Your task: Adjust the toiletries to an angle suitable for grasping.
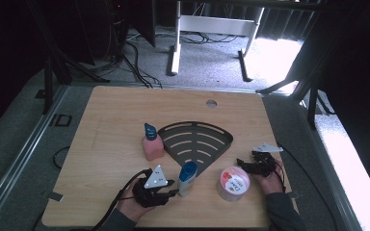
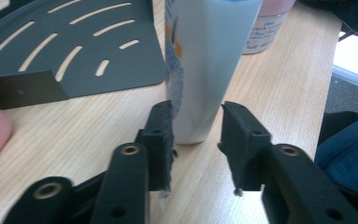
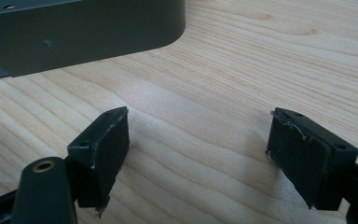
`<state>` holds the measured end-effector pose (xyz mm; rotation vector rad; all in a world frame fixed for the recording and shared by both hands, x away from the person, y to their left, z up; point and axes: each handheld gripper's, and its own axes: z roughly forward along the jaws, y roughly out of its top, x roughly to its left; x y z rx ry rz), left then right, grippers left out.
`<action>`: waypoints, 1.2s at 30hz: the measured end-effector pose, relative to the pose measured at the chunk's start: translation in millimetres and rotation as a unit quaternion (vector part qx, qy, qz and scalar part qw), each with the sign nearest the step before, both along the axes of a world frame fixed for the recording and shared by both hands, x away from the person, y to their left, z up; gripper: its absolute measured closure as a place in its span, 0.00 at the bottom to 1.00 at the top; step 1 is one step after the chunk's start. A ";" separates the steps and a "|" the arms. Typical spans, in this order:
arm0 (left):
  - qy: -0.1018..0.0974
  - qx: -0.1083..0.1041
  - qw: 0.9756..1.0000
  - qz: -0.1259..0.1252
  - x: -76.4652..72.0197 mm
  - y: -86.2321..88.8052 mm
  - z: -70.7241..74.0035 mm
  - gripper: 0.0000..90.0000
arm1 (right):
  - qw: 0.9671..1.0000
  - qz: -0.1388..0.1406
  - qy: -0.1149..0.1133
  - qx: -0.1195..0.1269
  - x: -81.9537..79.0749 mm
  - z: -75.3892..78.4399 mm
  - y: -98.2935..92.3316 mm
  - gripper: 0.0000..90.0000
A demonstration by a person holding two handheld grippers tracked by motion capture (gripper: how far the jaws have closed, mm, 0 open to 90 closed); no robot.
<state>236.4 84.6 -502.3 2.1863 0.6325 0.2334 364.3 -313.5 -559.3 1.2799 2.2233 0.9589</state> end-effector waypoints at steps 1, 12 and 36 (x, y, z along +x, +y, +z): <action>0.001 -0.001 1.000 -0.002 0.0 -1.6 -0.7 0.67 | 1.000 0.000 0.000 0.000 0.0 0.0 0.0 0.23; -0.013 -0.017 1.000 0.010 6.0 -23.1 -9.1 0.48 | 1.000 0.000 0.000 0.000 0.0 0.0 0.0 0.23; -0.035 -0.009 0.999 0.038 19.3 -19.3 -5.4 0.61 | 1.000 0.000 0.000 0.000 0.0 0.0 0.0 0.22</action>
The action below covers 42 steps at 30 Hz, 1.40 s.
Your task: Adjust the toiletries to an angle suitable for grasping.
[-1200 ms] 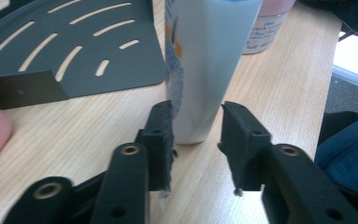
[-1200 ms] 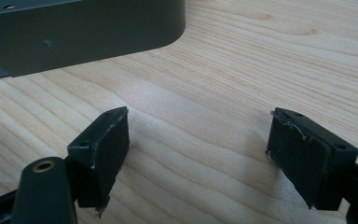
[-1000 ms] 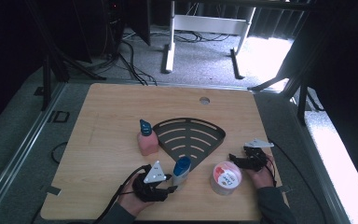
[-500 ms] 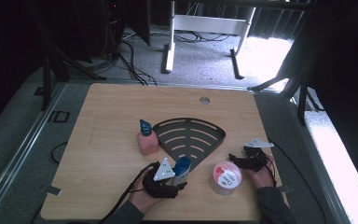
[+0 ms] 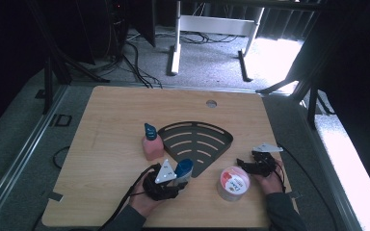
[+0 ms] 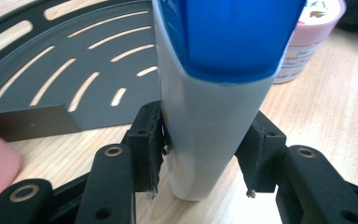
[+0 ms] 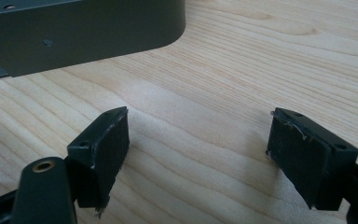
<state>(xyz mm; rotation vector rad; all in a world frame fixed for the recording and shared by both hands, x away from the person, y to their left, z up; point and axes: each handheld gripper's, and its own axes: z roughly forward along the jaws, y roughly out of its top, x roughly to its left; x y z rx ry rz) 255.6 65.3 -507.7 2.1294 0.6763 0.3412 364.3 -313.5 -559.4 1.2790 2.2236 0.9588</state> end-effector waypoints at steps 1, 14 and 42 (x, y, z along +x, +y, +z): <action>0.000 0.000 1.000 0.000 0.0 0.0 0.0 0.61 | 1.000 0.000 0.000 0.000 0.0 0.0 0.0 0.22; -0.007 0.010 0.998 0.054 21.9 37.8 0.2 0.61 | 1.000 0.000 0.000 0.000 0.0 0.0 0.0 0.23; 0.025 0.039 0.998 0.046 12.2 68.5 -0.5 0.88 | 1.000 0.000 0.000 0.000 0.0 0.0 0.0 0.22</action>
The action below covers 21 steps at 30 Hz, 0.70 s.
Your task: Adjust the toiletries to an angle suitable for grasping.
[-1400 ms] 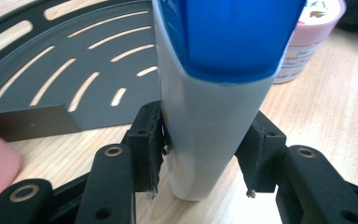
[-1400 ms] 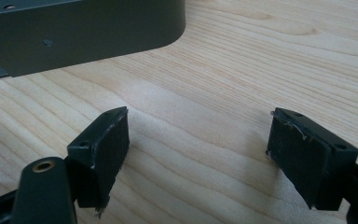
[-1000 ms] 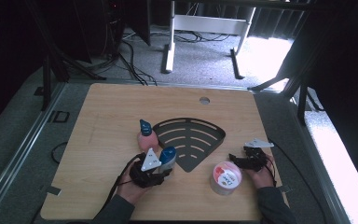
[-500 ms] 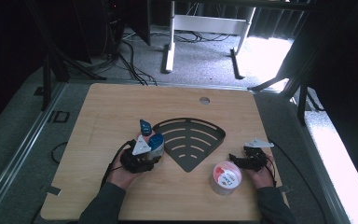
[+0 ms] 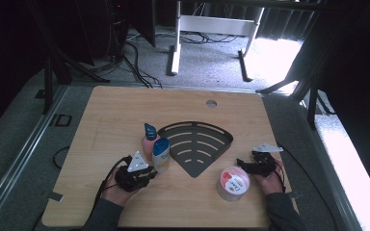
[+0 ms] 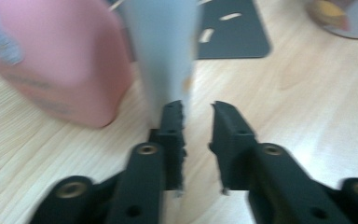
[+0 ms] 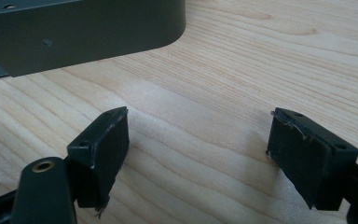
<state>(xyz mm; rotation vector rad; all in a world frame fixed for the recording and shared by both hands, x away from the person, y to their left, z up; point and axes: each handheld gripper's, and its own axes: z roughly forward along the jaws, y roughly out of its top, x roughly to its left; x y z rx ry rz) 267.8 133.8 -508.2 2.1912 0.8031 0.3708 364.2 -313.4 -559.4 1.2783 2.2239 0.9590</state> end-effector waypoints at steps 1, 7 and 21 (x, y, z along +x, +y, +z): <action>-0.005 0.005 1.000 -0.005 -0.9 -3.1 1.6 0.93 | 1.000 0.000 0.000 0.000 0.0 0.0 0.0 0.22; -0.023 0.013 0.999 -0.027 6.2 -24.2 5.9 0.99 | 1.000 0.000 0.000 0.000 0.0 0.0 0.0 0.22; -0.058 0.083 0.995 -0.010 29.7 -46.0 -10.3 0.99 | 1.000 -0.001 0.000 0.000 -1.5 0.0 0.6 0.23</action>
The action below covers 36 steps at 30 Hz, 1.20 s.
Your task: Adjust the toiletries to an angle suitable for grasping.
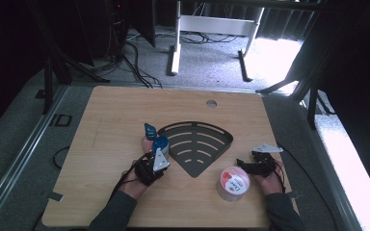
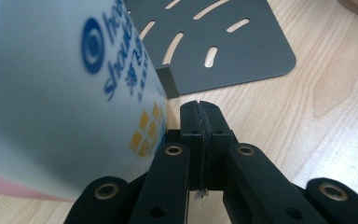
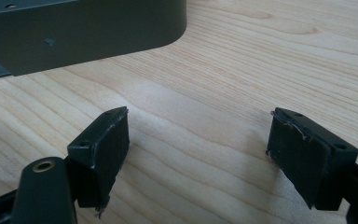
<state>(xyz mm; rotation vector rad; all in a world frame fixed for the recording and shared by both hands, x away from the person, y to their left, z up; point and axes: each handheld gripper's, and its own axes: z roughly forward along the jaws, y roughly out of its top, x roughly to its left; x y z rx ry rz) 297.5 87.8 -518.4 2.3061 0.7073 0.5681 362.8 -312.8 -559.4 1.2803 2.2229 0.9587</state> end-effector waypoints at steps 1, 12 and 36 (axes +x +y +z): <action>0.000 0.005 1.000 0.000 1.9 -0.4 -1.0 0.99 | 1.000 0.000 0.000 0.000 -0.3 0.0 -0.1 0.23; 0.011 0.021 1.000 0.002 17.4 1.9 -10.7 0.99 | 1.000 -0.012 -0.004 0.021 -15.1 6.4 -9.0 0.69; 0.070 -0.026 0.997 -0.028 8.4 -8.7 -21.7 0.96 | 0.997 0.057 0.018 0.053 -94.4 27.4 -6.3 1.00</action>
